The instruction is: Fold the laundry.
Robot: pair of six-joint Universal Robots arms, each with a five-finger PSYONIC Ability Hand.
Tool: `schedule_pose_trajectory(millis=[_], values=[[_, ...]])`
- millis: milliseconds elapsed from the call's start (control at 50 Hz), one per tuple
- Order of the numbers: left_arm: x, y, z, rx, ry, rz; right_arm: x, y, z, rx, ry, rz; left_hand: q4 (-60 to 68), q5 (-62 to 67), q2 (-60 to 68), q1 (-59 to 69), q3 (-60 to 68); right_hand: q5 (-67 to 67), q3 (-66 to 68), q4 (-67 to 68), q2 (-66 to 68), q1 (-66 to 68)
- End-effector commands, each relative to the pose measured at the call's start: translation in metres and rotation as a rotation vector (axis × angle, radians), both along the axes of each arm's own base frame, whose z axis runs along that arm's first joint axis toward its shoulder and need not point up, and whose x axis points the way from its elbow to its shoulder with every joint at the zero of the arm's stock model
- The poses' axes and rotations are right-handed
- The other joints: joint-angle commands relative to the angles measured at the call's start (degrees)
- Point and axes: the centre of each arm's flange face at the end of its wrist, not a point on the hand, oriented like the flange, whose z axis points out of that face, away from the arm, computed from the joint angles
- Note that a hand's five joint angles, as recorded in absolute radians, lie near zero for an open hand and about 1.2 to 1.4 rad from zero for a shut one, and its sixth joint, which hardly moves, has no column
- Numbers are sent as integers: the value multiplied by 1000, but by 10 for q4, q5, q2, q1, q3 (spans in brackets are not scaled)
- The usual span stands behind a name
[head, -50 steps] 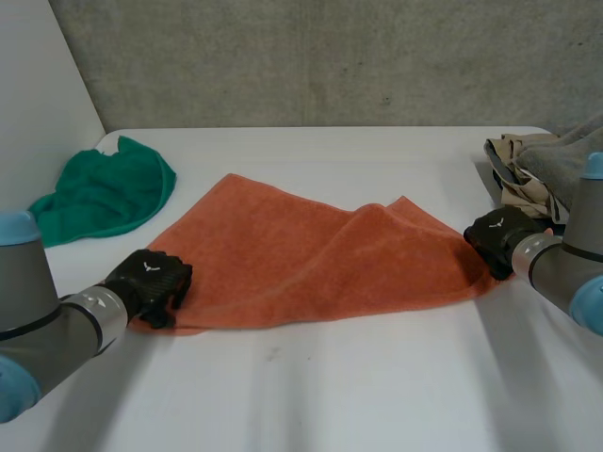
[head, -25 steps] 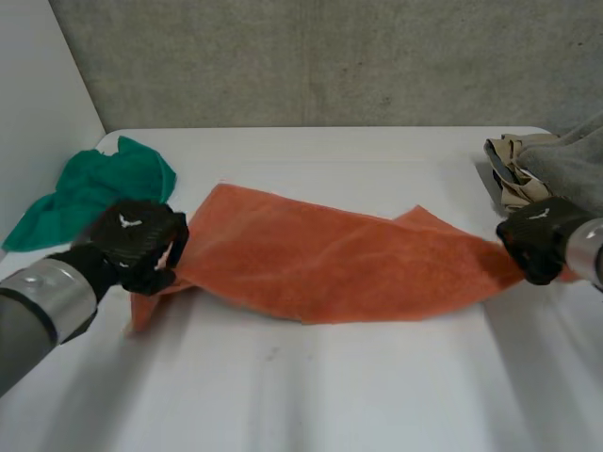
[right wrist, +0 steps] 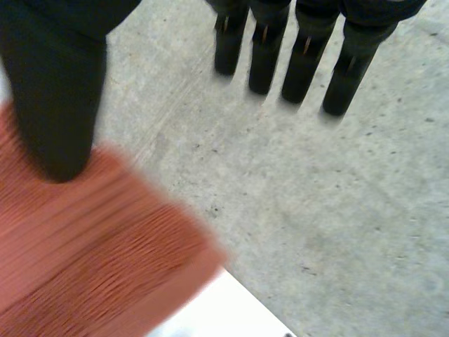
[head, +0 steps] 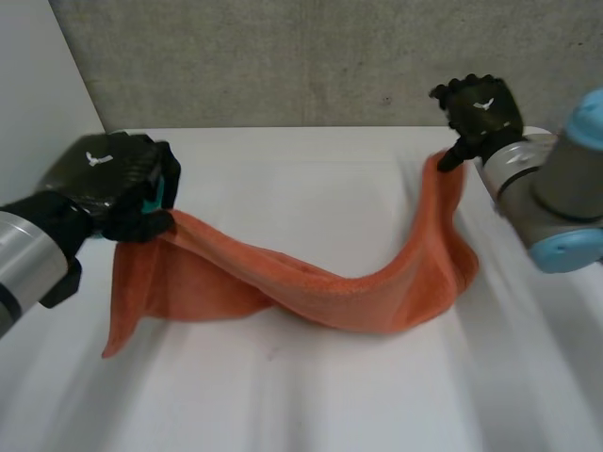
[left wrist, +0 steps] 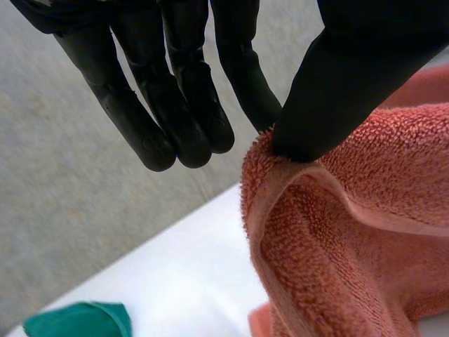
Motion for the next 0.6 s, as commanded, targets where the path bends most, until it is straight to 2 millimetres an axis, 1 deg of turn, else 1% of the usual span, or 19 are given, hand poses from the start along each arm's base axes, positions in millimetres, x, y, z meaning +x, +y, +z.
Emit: schedule_pose_trajectory(millis=[20,80,100,160,180,240,260,300,320,340,380,400,420,460,480,600], values=[[-10,0,-15,43,-49,7,-15,-19,2,-25,-58,-256,115,140,114,133,119,-80,-89,-93,-78,-69],[-10,1,-14,41,-47,15,-27,-9,16,8,-64,-354,115,140,114,133,119,-80,-89,-93,-78,-69],[-11,2,-14,40,-47,18,-34,2,26,45,-43,-379,115,140,114,133,119,-80,-89,-93,-78,-69],[-12,3,-11,29,-45,18,-41,29,30,159,23,-367,115,140,114,133,119,-80,-89,-93,-78,-69],[-13,5,-8,19,-41,11,-43,49,27,253,69,-338,115,140,114,133,119,-80,-89,-93,-78,-69],[-14,8,-3,7,-34,3,-47,79,15,415,139,-287,115,140,114,133,119,-80,-89,-93,-78,-69],[-15,11,-1,2,-29,-4,-50,99,4,517,184,-251,115,140,114,133,119,-80,-89,-93,-78,-69],[-16,13,3,-8,-22,-8,-51,114,-4,577,203,-212,115,140,114,133,119,-60,-69,-73,-58,-49],[-17,14,4,-13,-20,-12,-51,119,-9,595,202,-195,115,140,114,133,119,-32,-41,-44,-29,-21],[-17,15,7,-18,-15,-15,-52,128,-17,616,206,-163,115,140,114,133,119,30,21,18,33,41],[-18,17,9,-25,-12,-16,-50,135,-27,617,203,-132,115,140,114,133,119,74,65,62,77,85],[-18,17,9,-26,-10,-18,-49,136,-33,615,201,-121,115,140,114,133,119,78,69,65,81,89],[-19,19,11,-31,-8,-21,-47,139,-42,596,195,-99,115,140,114,133,119,78,69,65,81,89],[-19,20,13,-33,-5,-24,-43,140,-52,569,192,-79,115,140,114,133,119,78,69,65,81,89],[-20,20,13,-35,-5,-25,-38,140,-62,542,189,-62,115,140,114,133,119,78,69,65,81,89],[-19,19,12,-32,-6,-21,-20,137,-84,452,164,-19,115,140,114,133,119,89,81,77,92,101]])
